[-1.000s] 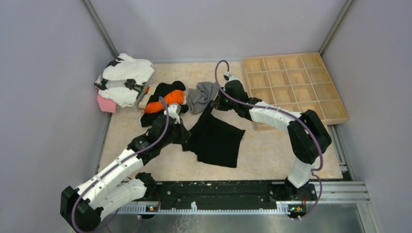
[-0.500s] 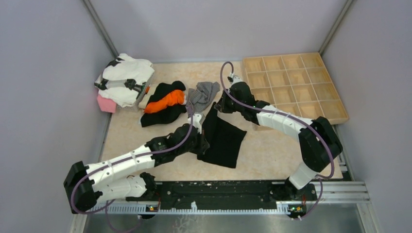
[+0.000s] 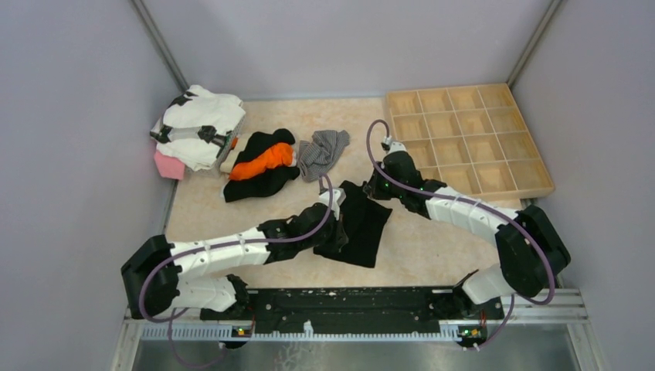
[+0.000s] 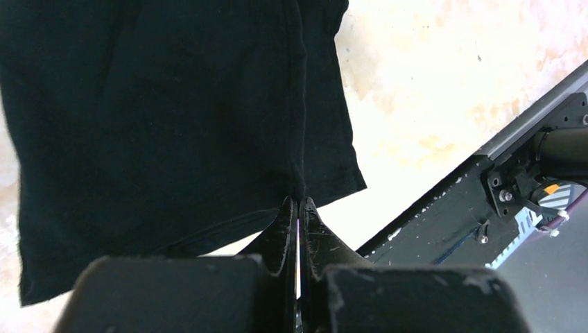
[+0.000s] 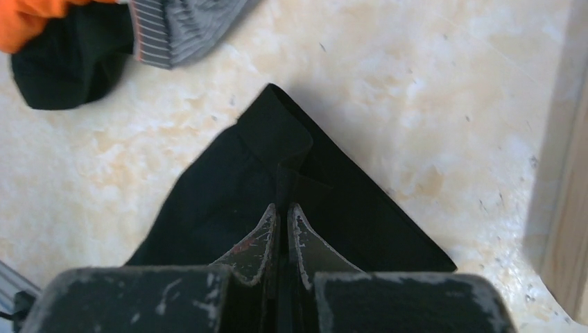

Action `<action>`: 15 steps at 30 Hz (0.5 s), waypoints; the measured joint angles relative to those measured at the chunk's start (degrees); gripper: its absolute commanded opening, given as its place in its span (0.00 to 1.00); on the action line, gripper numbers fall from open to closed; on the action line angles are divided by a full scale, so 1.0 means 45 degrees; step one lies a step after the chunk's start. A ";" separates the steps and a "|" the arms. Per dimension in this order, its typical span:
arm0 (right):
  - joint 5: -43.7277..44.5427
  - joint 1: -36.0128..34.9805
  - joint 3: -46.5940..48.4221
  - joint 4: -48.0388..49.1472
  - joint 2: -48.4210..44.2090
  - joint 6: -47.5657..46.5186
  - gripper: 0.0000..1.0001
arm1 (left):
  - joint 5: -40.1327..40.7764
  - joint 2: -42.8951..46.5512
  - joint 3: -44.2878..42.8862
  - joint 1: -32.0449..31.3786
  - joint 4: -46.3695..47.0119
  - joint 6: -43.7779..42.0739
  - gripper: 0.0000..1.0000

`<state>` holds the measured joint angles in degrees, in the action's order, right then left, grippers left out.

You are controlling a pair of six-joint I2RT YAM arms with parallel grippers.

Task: Roll the underwear
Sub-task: Fold the underwear at the center of the board.

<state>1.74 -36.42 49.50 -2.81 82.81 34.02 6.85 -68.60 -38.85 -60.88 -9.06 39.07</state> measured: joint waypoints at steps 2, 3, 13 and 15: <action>0.0102 0.0034 -0.0364 -0.0019 -0.0015 0.0005 0.00 | -0.0117 -0.0500 0.0073 -0.0034 0.0437 0.0005 0.00; 0.0165 0.0049 -0.0554 -0.0058 -0.0015 0.0005 0.00 | -0.0194 -0.0758 0.0107 -0.0053 0.0607 0.0000 0.00; 0.0593 0.0058 -0.1681 -0.0238 -0.0593 0.0053 0.00 | -0.0690 -0.1802 0.0355 -0.0452 0.1729 0.0005 0.00; 0.0665 0.0063 -0.1865 -0.0257 -0.0787 0.0068 0.00 | -0.0714 -0.1851 0.0355 -0.0529 0.1928 0.0005 0.00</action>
<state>4.73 -36.14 41.10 -3.97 79.26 34.33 3.64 -76.93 -37.26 -63.26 -0.38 39.09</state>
